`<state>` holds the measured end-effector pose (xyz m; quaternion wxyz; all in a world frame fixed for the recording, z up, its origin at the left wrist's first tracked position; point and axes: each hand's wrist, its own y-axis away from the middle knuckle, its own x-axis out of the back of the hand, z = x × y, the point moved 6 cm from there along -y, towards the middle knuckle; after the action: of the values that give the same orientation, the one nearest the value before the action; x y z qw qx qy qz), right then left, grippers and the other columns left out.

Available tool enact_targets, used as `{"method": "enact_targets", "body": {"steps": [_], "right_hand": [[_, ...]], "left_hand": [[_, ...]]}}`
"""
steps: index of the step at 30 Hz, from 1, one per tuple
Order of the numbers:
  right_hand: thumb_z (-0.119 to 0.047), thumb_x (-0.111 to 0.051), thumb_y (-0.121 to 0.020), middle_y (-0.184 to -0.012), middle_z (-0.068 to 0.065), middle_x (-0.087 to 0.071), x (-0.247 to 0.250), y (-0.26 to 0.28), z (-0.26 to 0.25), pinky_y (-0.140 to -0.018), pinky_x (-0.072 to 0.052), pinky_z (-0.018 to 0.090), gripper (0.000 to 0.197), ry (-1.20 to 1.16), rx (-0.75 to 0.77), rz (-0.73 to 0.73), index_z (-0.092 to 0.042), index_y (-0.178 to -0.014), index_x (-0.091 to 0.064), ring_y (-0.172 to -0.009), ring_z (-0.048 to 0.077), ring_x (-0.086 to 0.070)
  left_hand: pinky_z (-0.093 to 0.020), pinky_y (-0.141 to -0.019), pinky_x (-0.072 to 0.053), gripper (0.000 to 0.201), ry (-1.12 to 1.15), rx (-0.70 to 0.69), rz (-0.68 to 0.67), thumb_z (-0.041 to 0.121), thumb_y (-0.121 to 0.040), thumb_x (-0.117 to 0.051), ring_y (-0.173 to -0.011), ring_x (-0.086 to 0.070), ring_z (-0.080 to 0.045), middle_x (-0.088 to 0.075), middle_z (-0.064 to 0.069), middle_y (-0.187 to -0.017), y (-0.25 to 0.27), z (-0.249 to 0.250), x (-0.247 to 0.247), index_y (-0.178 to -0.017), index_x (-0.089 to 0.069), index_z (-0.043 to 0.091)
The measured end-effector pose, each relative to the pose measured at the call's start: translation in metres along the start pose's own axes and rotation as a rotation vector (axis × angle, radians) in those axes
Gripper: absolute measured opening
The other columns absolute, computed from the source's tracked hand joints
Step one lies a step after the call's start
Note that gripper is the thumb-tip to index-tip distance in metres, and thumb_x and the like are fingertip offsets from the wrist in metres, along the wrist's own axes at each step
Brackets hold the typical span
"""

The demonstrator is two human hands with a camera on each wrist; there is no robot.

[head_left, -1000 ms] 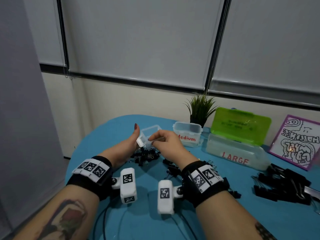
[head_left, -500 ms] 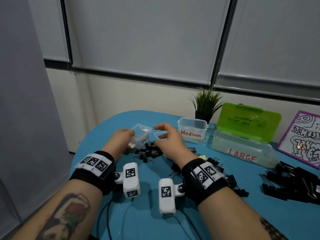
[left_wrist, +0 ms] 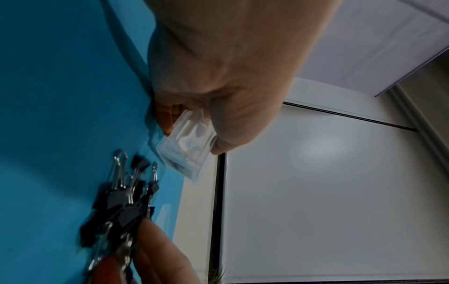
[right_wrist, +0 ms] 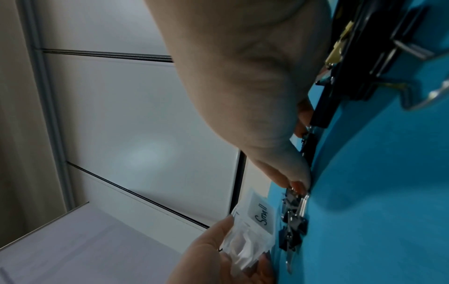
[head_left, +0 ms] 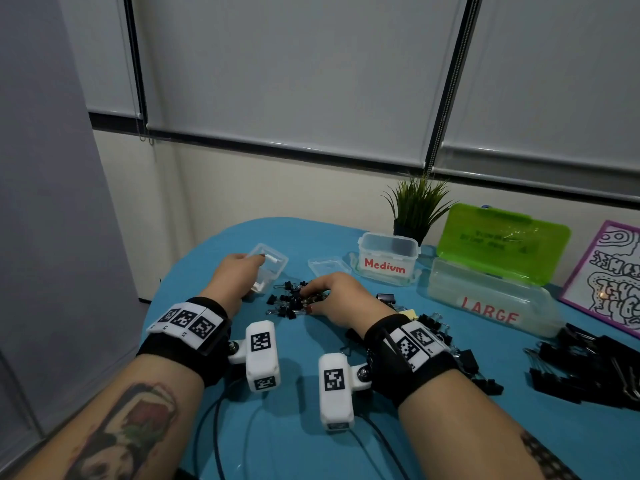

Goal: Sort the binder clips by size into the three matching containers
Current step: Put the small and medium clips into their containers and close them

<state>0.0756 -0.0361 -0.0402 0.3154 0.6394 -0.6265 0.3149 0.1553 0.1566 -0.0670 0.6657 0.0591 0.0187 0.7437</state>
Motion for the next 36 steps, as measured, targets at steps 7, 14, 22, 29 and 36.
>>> {"method": "enact_targets", "body": {"steps": [7, 14, 22, 29, 36], "right_hand": [[-0.016, -0.078, -0.085, -0.110, -0.002, -0.071, 0.003, -0.003, 0.000, -0.078, -0.045, 0.023, 0.024, -0.019, 0.018, 0.049, -0.023, -0.108, -0.076, -0.100, 0.016, -0.064], [-0.024, -0.083, -0.079, -0.102, -0.002, -0.067, 0.008, -0.005, 0.002, -0.066, -0.048, 0.021, 0.026, 0.006, 0.003, 0.111, -0.021, -0.104, -0.074, -0.093, 0.018, -0.063], [-0.024, -0.079, -0.086, -0.121, 0.004, -0.067, 0.004, -0.006, 0.000, -0.088, -0.050, 0.029, 0.034, 0.112, -0.064, 0.031, -0.017, -0.118, -0.071, -0.107, 0.022, -0.063], [-0.015, -0.072, -0.088, -0.094, -0.001, -0.062, 0.004, -0.004, 0.000, -0.071, -0.048, 0.027, 0.010, 0.052, -0.042, 0.060, -0.018, -0.098, -0.073, -0.084, 0.018, -0.060], [-0.015, -0.076, -0.082, -0.089, 0.005, -0.071, 0.009, -0.001, 0.002, -0.066, -0.054, 0.028, 0.008, 0.005, -0.062, 0.087, -0.010, -0.088, -0.076, -0.075, 0.017, -0.064]], "left_hand": [[-0.029, -0.050, -0.044, 0.039, 0.017, -0.018, -0.014, 0.033, -0.091, -0.066, -0.064, -0.065, -0.028, -0.070, -0.021, -0.104, 0.000, 0.001, -0.001, -0.120, -0.057, 0.009], [-0.027, -0.048, -0.044, 0.038, 0.018, -0.011, -0.033, 0.033, -0.091, -0.067, -0.059, -0.063, -0.025, -0.070, -0.018, -0.097, 0.001, 0.001, -0.002, -0.118, -0.058, 0.008], [-0.028, -0.049, -0.043, 0.034, 0.021, -0.021, -0.035, 0.032, -0.091, -0.068, -0.061, -0.060, -0.025, -0.067, -0.017, -0.091, 0.008, 0.005, -0.003, -0.114, -0.060, 0.007], [-0.026, -0.047, -0.041, 0.032, 0.007, -0.013, -0.050, 0.031, -0.092, -0.067, -0.057, -0.057, -0.023, -0.065, -0.013, -0.083, 0.011, 0.006, -0.006, -0.111, -0.062, 0.006], [-0.025, -0.044, -0.041, 0.035, 0.008, 0.000, -0.049, 0.033, -0.090, -0.069, -0.062, -0.057, -0.025, -0.065, -0.017, -0.091, 0.010, 0.004, -0.006, -0.112, -0.062, 0.006]]}}
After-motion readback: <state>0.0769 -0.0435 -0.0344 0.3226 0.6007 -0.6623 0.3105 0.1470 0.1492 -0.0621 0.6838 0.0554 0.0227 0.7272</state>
